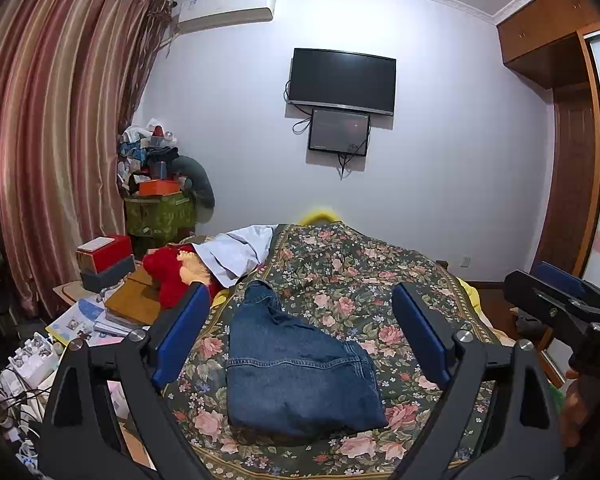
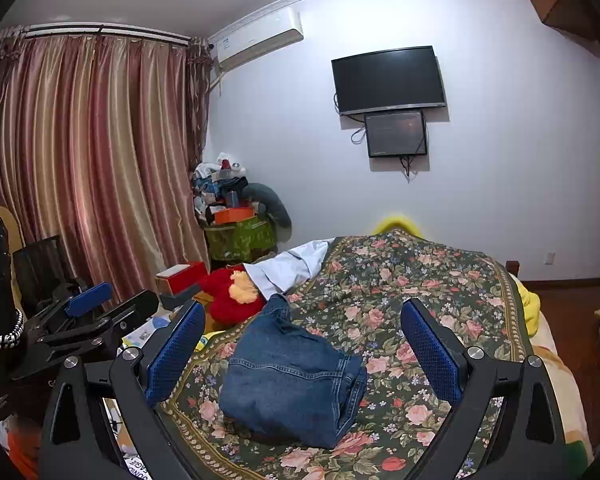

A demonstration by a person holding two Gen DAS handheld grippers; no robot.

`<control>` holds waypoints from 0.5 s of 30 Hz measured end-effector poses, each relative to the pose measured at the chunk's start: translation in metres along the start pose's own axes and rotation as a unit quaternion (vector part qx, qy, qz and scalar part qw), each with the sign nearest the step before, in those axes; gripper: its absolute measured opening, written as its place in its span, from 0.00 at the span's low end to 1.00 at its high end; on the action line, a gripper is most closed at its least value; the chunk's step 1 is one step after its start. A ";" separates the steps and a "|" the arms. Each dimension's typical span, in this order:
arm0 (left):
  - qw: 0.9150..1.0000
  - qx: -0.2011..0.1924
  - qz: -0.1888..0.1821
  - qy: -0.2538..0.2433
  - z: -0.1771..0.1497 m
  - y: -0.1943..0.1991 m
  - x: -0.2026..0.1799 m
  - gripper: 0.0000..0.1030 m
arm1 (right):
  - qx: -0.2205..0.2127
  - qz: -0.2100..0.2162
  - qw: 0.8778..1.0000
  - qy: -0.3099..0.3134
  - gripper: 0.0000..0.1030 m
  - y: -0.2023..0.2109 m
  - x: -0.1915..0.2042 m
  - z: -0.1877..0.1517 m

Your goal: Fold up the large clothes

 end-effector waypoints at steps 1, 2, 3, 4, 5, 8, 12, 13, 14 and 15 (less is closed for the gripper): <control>1.000 0.001 -0.001 0.001 -0.001 0.000 -0.001 0.92 | 0.000 0.000 1.000 0.000 0.95 0.000 0.000 0.001; 1.000 0.001 -0.001 0.003 -0.002 0.000 -0.001 0.92 | 0.000 -0.001 1.000 0.000 0.95 0.000 0.000 0.000; 1.000 0.003 -0.002 0.005 -0.003 0.000 -0.002 0.92 | 0.000 -0.002 1.000 0.000 0.95 0.000 0.000 -0.001; 1.000 0.004 -0.002 0.006 -0.003 0.000 -0.001 0.93 | 0.000 -0.003 1.000 0.000 0.95 -0.001 0.000 -0.002; 1.000 0.004 -0.001 0.007 -0.003 0.000 -0.002 0.93 | 0.001 -0.003 1.000 -0.001 0.96 -0.001 0.000 -0.003; 1.000 0.006 -0.002 0.010 -0.004 -0.001 -0.002 0.94 | -0.004 -0.006 1.000 -0.003 1.00 0.000 0.000 -0.004; 1.000 0.008 -0.004 0.010 -0.003 -0.002 -0.003 0.95 | -0.004 -0.012 1.000 -0.004 1.00 -0.001 0.001 -0.007; 1.000 0.009 -0.006 0.010 -0.004 -0.002 -0.004 0.95 | -0.004 -0.013 1.000 -0.004 1.00 -0.002 0.001 -0.008; 1.000 0.010 -0.007 0.010 -0.002 -0.001 -0.004 0.95 | -0.003 -0.013 1.000 -0.005 1.00 -0.002 0.001 -0.008; 1.000 0.012 -0.010 0.010 -0.002 -0.002 -0.005 0.95 | -0.001 -0.014 1.000 -0.006 1.00 -0.002 0.001 -0.008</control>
Point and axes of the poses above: each gripper's, at about its wrist camera, not at the fingertips, and y roughly against the way its jaws point, x to its left, z to its top, the point moved 10 cm from there along -y, roughly the way its jaws point, and after that the axes turned 1 degree about z, right-handed, at the moved point
